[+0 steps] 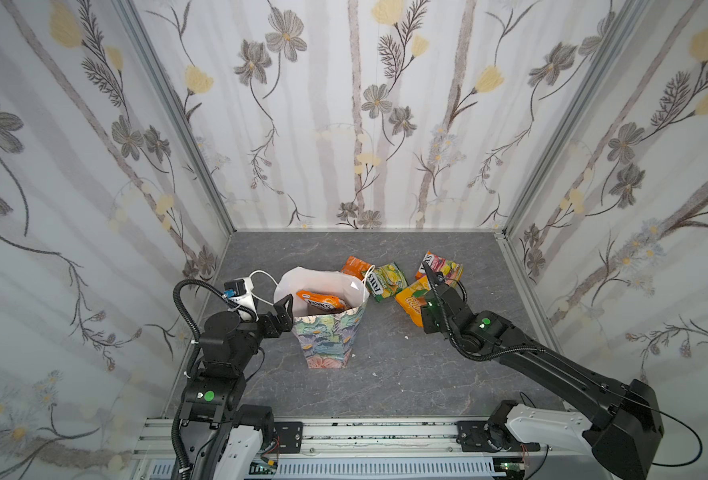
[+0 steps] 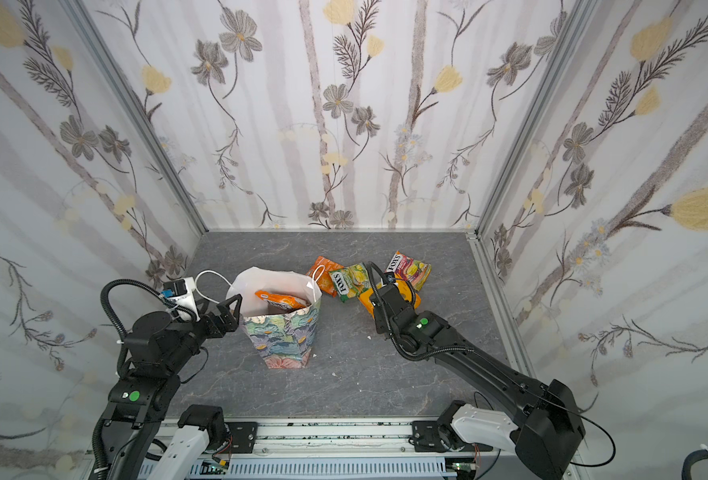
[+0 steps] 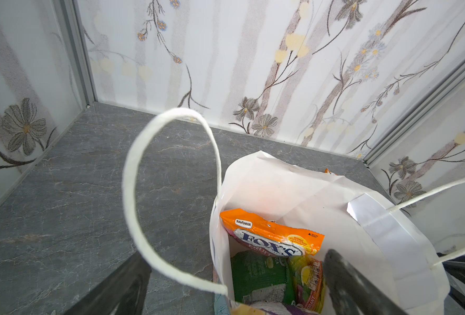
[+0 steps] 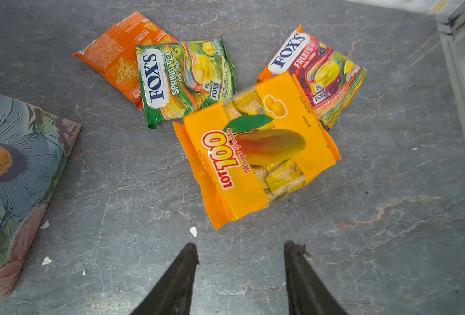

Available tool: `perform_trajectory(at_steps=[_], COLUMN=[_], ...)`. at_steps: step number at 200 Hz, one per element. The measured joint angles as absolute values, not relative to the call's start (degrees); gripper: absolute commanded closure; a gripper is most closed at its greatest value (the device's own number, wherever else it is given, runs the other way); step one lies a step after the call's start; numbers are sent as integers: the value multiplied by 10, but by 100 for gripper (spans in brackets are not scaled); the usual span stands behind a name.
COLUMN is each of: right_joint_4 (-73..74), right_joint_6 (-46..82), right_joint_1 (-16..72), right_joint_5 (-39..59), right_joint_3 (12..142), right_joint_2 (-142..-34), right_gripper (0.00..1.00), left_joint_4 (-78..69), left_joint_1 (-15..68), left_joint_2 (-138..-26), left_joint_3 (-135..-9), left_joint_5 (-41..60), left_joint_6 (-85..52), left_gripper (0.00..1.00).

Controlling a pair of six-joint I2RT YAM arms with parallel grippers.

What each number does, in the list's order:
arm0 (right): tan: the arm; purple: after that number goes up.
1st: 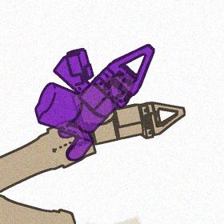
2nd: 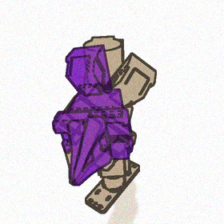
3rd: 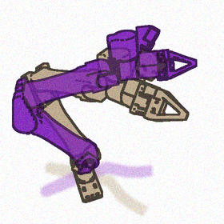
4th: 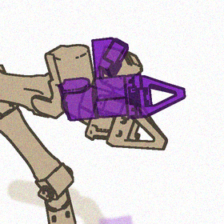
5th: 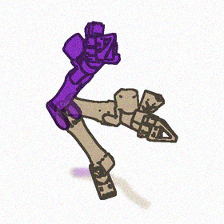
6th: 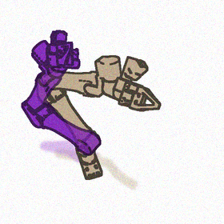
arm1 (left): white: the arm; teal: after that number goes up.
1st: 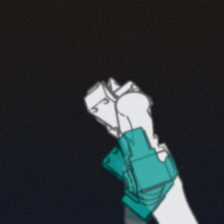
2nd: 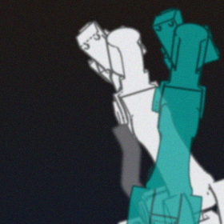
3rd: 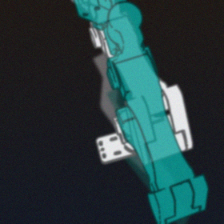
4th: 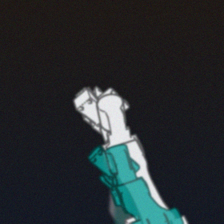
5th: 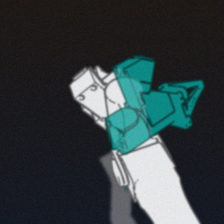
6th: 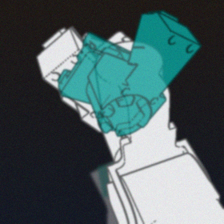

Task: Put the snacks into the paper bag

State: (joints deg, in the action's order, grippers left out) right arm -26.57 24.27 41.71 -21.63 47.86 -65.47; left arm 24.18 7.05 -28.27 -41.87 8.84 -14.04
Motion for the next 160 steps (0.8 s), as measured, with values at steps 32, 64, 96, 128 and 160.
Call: perform_trajectory(at_steps=[32, 64, 96, 128, 160], right_joint_4=[-215, -172, -146, -131, -119], right_joint_6=[268, 280, 287, 295, 296], right_joint_1=[380, 372, 368, 366, 354], right_joint_5=[-151, -96, -73, -64, -63], right_joint_3=[415, 382, 371, 366, 348], right_joint_2=[-642, -657, -676, -671, -657], right_gripper=[47, 46, 46, 47, 49], left_joint_4=[242, 241, 240, 239, 238], left_joint_1=[70, 70, 70, 70, 70], left_joint_2=[-284, -284, -294, -292, -286], left_joint_3=[-418, -416, -416, -415, -414], left_joint_5=[91, 91, 92, 97, 101], left_joint_6=[-142, -142, -142, -142, -142], left_gripper=[3, 1, 1, 1, 1])
